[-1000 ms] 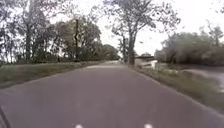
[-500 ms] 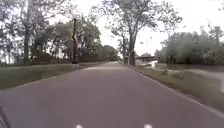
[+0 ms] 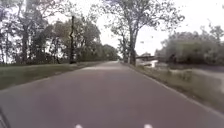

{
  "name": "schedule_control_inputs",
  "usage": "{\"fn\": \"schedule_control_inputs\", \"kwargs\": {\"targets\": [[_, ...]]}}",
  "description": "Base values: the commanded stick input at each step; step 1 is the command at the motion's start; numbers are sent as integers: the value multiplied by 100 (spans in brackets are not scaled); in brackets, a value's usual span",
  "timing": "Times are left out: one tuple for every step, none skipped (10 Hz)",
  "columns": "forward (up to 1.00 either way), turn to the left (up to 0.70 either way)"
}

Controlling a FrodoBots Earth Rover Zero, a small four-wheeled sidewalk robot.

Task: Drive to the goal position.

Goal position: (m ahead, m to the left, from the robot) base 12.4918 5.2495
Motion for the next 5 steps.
{"fn": "schedule_control_inputs", "kwargs": {"targets": [[100, 0], [100, 0], [100, 0], [100, 0], [100, 0]]}}
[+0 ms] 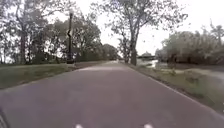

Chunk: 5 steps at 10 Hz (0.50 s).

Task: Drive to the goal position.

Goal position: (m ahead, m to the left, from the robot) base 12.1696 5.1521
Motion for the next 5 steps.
{"fn": "schedule_control_inputs", "kwargs": {"targets": [[100, 0], [100, 0], [100, 0], [100, 0], [100, 0]]}}
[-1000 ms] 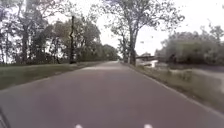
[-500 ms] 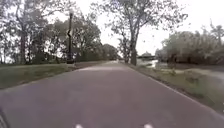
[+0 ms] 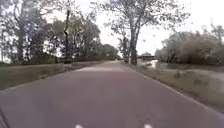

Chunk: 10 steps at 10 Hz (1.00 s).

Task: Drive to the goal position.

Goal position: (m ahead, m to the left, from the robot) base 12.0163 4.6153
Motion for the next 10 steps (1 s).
{"fn": "schedule_control_inputs", "kwargs": {"targets": [[100, 0], [100, 0], [100, 0], [100, 0], [100, 0], [100, 0], [100, 0], [100, 0], [100, 0], [100, 0]]}}
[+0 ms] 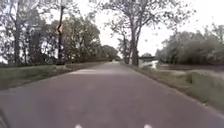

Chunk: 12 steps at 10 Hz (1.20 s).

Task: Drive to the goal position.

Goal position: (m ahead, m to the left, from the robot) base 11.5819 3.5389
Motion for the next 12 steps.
{"fn": "schedule_control_inputs", "kwargs": {"targets": [[100, 0], [100, 0], [100, 0], [100, 0], [100, 0], [100, 0], [100, 0], [100, 0], [100, 0], [100, 0], [100, 0], [100, 0]]}}
